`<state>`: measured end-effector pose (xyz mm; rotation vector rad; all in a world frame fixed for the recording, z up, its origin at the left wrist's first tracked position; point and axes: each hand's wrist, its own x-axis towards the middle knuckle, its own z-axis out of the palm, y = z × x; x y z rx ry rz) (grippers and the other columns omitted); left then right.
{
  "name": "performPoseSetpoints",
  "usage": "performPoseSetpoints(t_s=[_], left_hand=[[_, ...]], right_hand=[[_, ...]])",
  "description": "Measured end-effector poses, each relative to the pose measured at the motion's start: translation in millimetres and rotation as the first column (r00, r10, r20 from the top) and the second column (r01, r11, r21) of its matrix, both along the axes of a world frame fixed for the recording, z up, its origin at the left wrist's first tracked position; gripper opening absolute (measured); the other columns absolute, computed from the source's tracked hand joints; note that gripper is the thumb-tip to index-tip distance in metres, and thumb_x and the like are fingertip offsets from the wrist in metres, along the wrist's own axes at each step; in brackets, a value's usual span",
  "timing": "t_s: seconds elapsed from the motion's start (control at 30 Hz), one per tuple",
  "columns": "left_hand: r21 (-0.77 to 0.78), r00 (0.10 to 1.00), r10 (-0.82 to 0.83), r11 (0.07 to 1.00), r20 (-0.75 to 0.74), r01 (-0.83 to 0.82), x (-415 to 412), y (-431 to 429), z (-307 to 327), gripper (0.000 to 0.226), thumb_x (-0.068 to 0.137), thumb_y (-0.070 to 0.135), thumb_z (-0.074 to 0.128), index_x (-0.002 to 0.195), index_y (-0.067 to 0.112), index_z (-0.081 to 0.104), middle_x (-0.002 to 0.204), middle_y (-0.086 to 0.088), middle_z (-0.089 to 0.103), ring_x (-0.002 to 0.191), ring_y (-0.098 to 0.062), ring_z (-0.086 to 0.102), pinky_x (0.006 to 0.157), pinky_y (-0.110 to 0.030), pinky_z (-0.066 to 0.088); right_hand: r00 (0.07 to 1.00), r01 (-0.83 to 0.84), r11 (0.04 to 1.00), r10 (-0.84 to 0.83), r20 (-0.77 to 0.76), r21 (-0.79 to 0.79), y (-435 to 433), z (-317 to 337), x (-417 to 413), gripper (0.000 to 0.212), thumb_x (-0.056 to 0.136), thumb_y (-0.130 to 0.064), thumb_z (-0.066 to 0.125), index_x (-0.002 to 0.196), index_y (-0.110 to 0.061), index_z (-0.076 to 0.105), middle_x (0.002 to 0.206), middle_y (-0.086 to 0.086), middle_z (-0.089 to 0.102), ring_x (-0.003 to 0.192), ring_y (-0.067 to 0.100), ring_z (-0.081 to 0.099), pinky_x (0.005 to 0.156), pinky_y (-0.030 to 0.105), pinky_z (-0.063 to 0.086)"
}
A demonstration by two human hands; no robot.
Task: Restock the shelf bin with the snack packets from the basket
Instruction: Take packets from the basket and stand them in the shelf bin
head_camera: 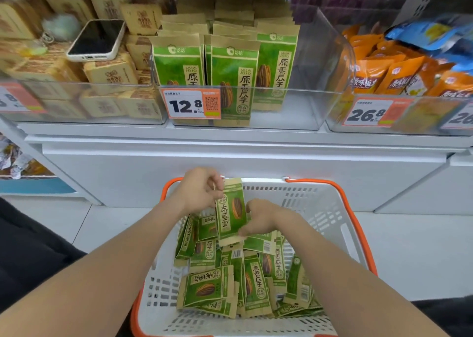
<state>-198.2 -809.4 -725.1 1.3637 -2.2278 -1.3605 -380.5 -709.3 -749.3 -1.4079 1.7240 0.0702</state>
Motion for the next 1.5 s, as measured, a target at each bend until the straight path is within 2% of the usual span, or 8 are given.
performPoseSetpoints(t_s=[0.2, 0.37, 0.5, 0.63, 0.93, 1.17, 1.33, 1.5], left_hand=[[0.106, 0.947, 0.225, 0.973, -0.229, -0.206, 4, 0, 27, 0.043, 0.089, -0.011, 0.070, 0.103, 0.020, 0.044, 0.103, -0.018, 0.064, 0.082, -0.025, 0.075, 0.065, -0.046, 0.066], [-0.237, 0.986, 0.148, 0.958, -0.075, -0.162, 10, 2, 32, 0.013, 0.083, 0.035, 0.059, 0.092, 0.028, 0.065, 0.082, 0.006, 0.074, 0.077, -0.018, 0.072, 0.075, -0.044, 0.063], [-0.544, 0.994, 0.047, 0.834, -0.098, -0.093, 2, 4, 46, 0.037, 0.101, 0.048, 0.044, 0.086, 0.027, 0.070, 0.081, 0.012, 0.072, 0.082, -0.012, 0.067, 0.078, -0.038, 0.056], [-0.579, 0.997, -0.046, 0.815, -0.064, 0.001, -10, 12, 57, 0.062, 0.112, 0.055, 0.032, 0.062, 0.024, 0.053, 0.056, 0.004, 0.055, 0.058, -0.017, 0.055, 0.059, -0.040, 0.044], [-0.541, 0.848, 0.258, 0.676, -0.463, -0.501, -30, 14, 94, 0.044, 0.113, 0.042, 0.033, 0.081, 0.016, 0.050, 0.065, 0.011, 0.048, 0.060, -0.019, 0.048, 0.059, -0.037, 0.019], [-0.428, 0.703, 0.351, 0.600, -0.618, -0.676, -43, 15, 123, 0.045, 0.116, 0.032, 0.030, 0.080, 0.015, 0.051, 0.068, 0.010, 0.051, 0.064, -0.015, 0.049, 0.063, -0.035, 0.024], [-0.495, 0.740, 0.235, 0.613, -0.630, -0.616, -53, 21, 147, 0.041, 0.116, 0.036, 0.028, 0.096, 0.015, 0.057, 0.078, 0.009, 0.058, 0.072, -0.013, 0.052, 0.067, -0.037, 0.037], [-0.641, 0.803, 0.208, 0.508, -0.558, -0.576, -66, 13, 176, 0.038, 0.116, 0.036, 0.031, 0.098, 0.012, 0.055, 0.074, 0.005, 0.056, 0.068, -0.028, 0.053, 0.061, -0.043, 0.027]], right_hand=[[0.743, 0.515, 0.851, -0.379, 0.552, -0.108, 5, 23, -30, 0.032, 0.085, -0.021, 0.087, 0.113, -0.014, 0.073, 0.110, 0.004, 0.078, 0.099, 0.021, 0.077, 0.089, 0.039, 0.063], [0.875, 0.409, 0.857, -0.271, 0.402, -0.314, -3, 52, -36, 0.029, 0.070, -0.035, 0.096, 0.091, -0.023, 0.080, 0.096, -0.001, 0.079, 0.098, 0.022, 0.075, 0.091, 0.043, 0.057], [0.968, 0.198, 0.895, -0.114, 0.224, -0.400, -9, 82, -28, 0.025, 0.069, -0.038, 0.093, 0.083, -0.024, 0.078, 0.092, -0.007, 0.077, 0.104, 0.012, 0.070, 0.101, 0.042, 0.053], [0.895, 0.357, 0.807, -0.151, 0.420, -0.470, -9, 114, -17, 0.025, 0.078, -0.014, 0.090, 0.097, -0.016, 0.075, 0.081, 0.002, 0.079, 0.074, 0.019, 0.076, 0.071, 0.041, 0.063], [0.486, 0.870, 0.196, -0.179, 0.856, -0.453, -14, 145, -2, 0.033, 0.087, -0.025, 0.086, 0.092, -0.010, 0.057, 0.085, 0.018, 0.077, 0.085, 0.035, 0.077, 0.080, 0.058, 0.062], [0.495, 0.868, 0.119, -0.159, 0.854, -0.481, -18, 158, 30, 0.020, 0.086, -0.023, 0.086, 0.091, -0.007, 0.075, 0.080, 0.008, 0.079, 0.075, 0.017, 0.076, 0.071, 0.034, 0.060], [0.498, 0.867, 0.057, -0.144, 0.855, -0.496, -21, 183, 17, 0.012, 0.086, -0.016, 0.086, 0.086, -0.009, 0.076, 0.078, 0.003, 0.078, 0.075, 0.012, 0.074, 0.074, 0.029, 0.059], [0.556, 0.831, 0.086, -0.077, 0.828, -0.550, -21, 207, 7, 0.034, 0.095, -0.020, 0.077, 0.126, -0.013, 0.064, 0.089, 0.004, 0.080, 0.086, 0.011, 0.076, 0.080, 0.027, 0.059]])
